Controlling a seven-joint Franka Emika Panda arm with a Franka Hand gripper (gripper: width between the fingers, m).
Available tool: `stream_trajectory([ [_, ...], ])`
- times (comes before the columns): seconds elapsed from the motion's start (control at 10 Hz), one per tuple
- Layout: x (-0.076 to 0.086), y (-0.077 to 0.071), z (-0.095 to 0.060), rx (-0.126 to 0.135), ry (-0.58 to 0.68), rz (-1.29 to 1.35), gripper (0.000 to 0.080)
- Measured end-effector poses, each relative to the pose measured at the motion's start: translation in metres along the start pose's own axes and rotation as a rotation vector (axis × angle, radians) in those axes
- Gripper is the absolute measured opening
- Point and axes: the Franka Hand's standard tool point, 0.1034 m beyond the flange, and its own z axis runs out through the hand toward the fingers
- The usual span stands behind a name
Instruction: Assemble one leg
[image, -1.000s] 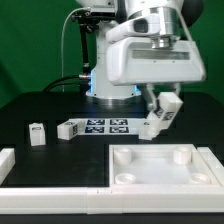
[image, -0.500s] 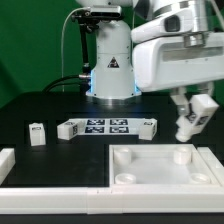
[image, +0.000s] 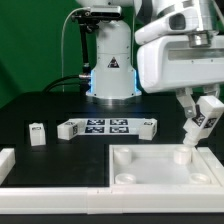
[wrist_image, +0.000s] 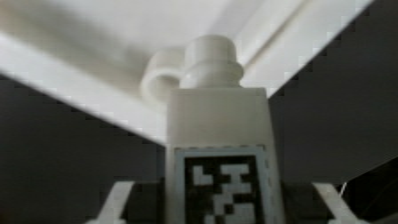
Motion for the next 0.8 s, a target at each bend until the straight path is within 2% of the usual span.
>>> stream_trajectory([
  [0.1,-0.011,-0.002,0.001,0.013,-0.032,0.068,0.0290],
  [0.3,0.001,-0.011,-0.002,0.039,-0.060,0.203,0.0290],
  [0.5,0.010,-0.012,0.002,0.067,-0.081,0.294,0.0290],
  [0.6,0.014,-0.016,0.007,0.066,-0.052,0.301,0.0290],
  [0.7,0.013,-0.016,0.008,0.066,-0.055,0.297,0.0290],
  [0.8,0.013,-0.012,0.007,0.047,-0.022,0.296,0.0290],
])
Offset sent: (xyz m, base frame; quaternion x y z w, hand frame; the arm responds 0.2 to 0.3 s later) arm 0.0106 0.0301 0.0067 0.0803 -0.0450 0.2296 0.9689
